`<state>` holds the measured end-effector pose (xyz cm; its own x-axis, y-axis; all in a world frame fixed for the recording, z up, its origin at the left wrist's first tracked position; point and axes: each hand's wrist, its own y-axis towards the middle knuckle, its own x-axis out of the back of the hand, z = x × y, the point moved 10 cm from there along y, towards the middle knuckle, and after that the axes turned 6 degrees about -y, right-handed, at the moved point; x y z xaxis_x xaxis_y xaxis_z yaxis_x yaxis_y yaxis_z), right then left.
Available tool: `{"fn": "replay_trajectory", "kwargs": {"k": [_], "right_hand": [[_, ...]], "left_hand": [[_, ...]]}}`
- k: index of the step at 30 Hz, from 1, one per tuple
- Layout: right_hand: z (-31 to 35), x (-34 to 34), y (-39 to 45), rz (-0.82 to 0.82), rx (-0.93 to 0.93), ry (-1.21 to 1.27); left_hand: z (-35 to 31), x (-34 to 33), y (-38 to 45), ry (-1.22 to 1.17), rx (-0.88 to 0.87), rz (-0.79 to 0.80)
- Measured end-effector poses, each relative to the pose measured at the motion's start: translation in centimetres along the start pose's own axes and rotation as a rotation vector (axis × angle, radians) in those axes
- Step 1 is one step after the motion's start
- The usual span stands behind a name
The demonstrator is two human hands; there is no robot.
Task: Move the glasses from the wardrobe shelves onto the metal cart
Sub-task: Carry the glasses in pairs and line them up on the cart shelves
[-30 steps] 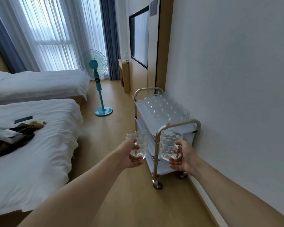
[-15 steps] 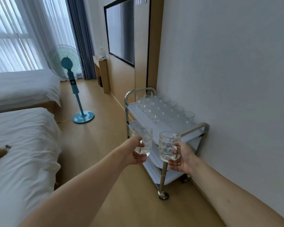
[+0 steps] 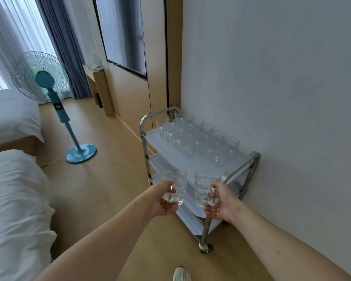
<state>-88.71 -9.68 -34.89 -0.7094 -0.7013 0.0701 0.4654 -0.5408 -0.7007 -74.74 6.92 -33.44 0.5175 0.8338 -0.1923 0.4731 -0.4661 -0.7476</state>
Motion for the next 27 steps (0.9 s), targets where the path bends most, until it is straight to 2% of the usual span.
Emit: {"fn": "replay_trajectory", "kwargs": {"k": [14, 20, 27], "right_hand": [[6.7, -2.4, 16.7, -0.035, -0.169, 0.207], [7.6, -1.7, 21.6, -0.043, -0.215, 0.265], [8.1, -0.9, 25.0, -0.07, -0.217, 0.261]], "left_hand": [[-9.3, -2.8, 15.8, 0.155, 0.093, -0.038], [-10.4, -4.1, 21.5, 0.205, 0.161, -0.041], [-11.1, -4.8, 25.8, 0.151, 0.231, -0.018]]}}
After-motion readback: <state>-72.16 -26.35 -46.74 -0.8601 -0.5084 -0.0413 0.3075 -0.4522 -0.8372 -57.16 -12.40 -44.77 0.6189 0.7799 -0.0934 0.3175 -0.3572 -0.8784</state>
